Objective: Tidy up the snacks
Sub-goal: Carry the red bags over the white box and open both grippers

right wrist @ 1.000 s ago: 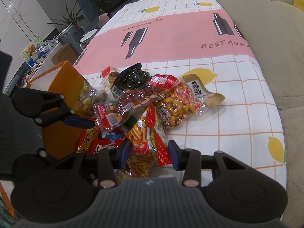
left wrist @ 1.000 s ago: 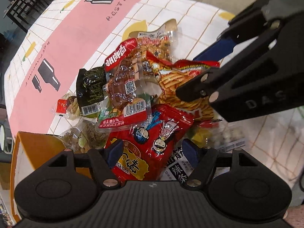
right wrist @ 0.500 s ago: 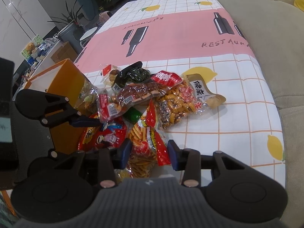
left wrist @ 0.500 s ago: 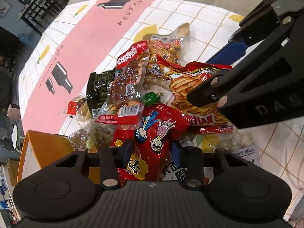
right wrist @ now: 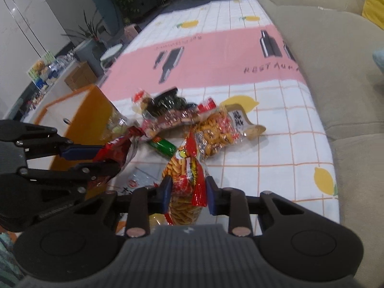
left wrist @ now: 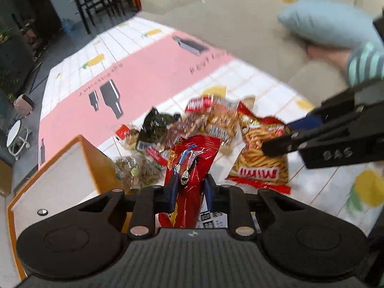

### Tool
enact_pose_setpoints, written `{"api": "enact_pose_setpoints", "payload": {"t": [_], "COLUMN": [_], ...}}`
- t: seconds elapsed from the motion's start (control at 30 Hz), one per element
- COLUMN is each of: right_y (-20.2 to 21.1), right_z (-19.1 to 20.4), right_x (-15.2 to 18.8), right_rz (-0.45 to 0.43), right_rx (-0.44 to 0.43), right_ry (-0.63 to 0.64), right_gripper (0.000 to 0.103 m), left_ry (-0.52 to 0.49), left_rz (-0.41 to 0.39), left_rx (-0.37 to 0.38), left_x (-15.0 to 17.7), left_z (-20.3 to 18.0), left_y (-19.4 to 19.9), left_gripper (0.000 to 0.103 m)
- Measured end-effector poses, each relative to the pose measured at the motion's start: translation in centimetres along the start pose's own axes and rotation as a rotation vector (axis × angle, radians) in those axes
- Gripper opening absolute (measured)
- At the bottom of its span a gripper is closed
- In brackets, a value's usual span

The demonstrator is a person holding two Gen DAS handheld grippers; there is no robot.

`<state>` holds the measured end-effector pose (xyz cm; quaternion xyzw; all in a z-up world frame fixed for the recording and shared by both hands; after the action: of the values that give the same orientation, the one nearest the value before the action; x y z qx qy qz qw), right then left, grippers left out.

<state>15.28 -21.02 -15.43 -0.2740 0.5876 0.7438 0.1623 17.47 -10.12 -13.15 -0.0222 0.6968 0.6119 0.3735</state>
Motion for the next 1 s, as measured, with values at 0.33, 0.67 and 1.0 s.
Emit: {"api": "enact_pose_setpoints", "payload": {"t": [0.33, 0.67, 1.0], "right_y": [6.0, 5.6, -1.0], "right_z": [4.6, 16.5, 24.6], "right_x": [-3.1, -5.9, -4.8], "right_rz": [-0.128, -0.062, 0.131], "right_rx": [-0.069, -0.285, -0.31], "right_ry": [0.065, 0.237, 0.475], "right_gripper": [0.025, 0.025, 0.025], "left_ry": [0.229, 0.362, 0.429], "left_rz": [-0.05, 0.118, 0.335], "left_rx": [0.123, -0.037, -0.1], "left_x": [-2.6, -0.4, 6.1], "left_z": [3.7, 13.0, 17.8], "left_y": [9.4, 11.7, 6.2], "left_gripper": [0.024, 0.024, 0.024]}}
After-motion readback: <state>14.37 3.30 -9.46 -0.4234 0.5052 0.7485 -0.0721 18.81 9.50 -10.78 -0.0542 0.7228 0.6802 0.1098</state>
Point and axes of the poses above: each gripper's, at about its wrist camera, not at the fingertips, and y roughly against the way its jaws point, z to its left, x to its underside, the point moved 6 cm from there along -y, roughly the way its jaws point, and after that the axes turned 15 degrees about y, right-handed, at the moved point
